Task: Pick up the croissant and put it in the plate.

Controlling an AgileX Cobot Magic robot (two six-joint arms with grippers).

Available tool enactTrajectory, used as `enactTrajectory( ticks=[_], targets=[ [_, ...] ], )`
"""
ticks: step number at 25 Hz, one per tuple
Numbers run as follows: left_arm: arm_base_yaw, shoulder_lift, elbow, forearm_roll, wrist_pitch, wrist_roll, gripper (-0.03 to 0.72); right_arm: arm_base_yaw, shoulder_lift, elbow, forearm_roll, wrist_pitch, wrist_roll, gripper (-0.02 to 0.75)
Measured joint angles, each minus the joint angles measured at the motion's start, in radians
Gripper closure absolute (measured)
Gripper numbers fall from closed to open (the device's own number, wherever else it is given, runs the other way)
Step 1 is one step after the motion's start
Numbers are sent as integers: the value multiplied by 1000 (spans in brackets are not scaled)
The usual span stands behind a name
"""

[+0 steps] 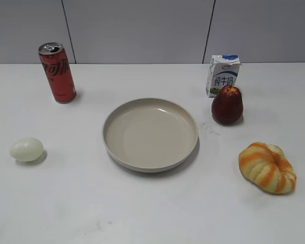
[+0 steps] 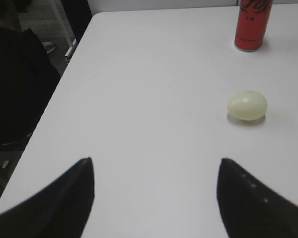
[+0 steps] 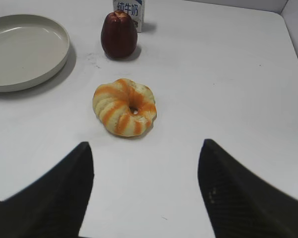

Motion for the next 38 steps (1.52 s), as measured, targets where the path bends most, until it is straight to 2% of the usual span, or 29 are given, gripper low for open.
enactTrajectory(
  ticks=[18, 30, 34, 38],
  targets=[
    [0, 0, 0, 0, 0, 0, 102, 0, 44, -4, 0, -13, -8, 239],
    [0, 0, 0, 0, 0, 0, 102, 0, 378, -24, 2, -452, -9, 239],
    [0, 0, 0, 0, 0, 0, 102, 0, 550, -45, 19, -496, -10, 239],
    [0, 0, 0, 0, 0, 0, 102, 0, 734, -111, 88, -487, -13, 239]
  ],
)
